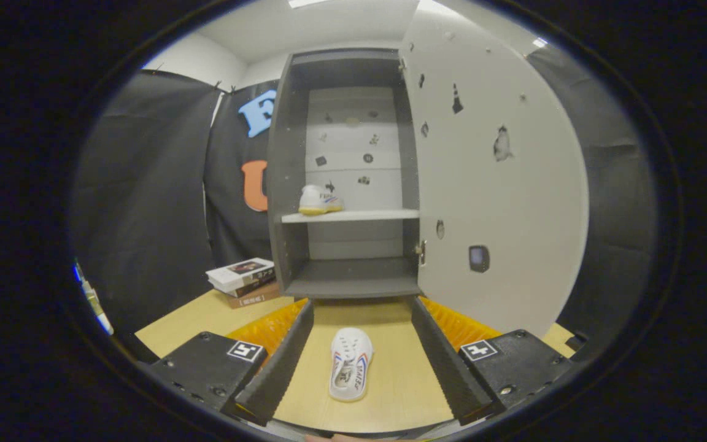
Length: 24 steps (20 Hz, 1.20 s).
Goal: Open the shoe cabinet door, grab the shoes and put them into the shoe cabinet, then close the shoe cabinet door.
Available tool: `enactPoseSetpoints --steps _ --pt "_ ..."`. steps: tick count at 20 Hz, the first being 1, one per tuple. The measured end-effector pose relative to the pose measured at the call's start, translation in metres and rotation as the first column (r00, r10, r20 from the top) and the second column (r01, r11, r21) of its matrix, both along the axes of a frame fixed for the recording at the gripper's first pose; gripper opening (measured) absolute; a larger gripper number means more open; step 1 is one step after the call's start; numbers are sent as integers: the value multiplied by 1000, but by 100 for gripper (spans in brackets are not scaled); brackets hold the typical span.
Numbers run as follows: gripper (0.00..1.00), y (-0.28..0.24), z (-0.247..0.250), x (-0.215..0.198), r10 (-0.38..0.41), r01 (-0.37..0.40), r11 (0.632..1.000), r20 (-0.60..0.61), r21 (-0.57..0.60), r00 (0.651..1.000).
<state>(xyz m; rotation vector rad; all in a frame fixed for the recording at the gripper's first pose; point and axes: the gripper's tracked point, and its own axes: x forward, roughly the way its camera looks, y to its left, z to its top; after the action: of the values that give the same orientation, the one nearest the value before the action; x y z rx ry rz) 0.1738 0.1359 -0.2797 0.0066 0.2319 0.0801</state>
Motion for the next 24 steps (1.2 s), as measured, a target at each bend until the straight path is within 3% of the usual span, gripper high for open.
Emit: enactPoseSetpoints --steps 5,7,13,16,19,24 --pt "100 40 -103 40 73 -77 997 -219 -6 973" --pt "100 43 -134 54 53 -50 999 -279 15 959" --pt "84 40 -177 78 -41 63 997 -357 50 933" --pt "70 42 -201 90 -42 69 996 -384 55 922" --pt "64 41 -205 101 -40 68 995 -322 76 946" --pt "38 36 -195 100 -37 81 985 -277 151 960"
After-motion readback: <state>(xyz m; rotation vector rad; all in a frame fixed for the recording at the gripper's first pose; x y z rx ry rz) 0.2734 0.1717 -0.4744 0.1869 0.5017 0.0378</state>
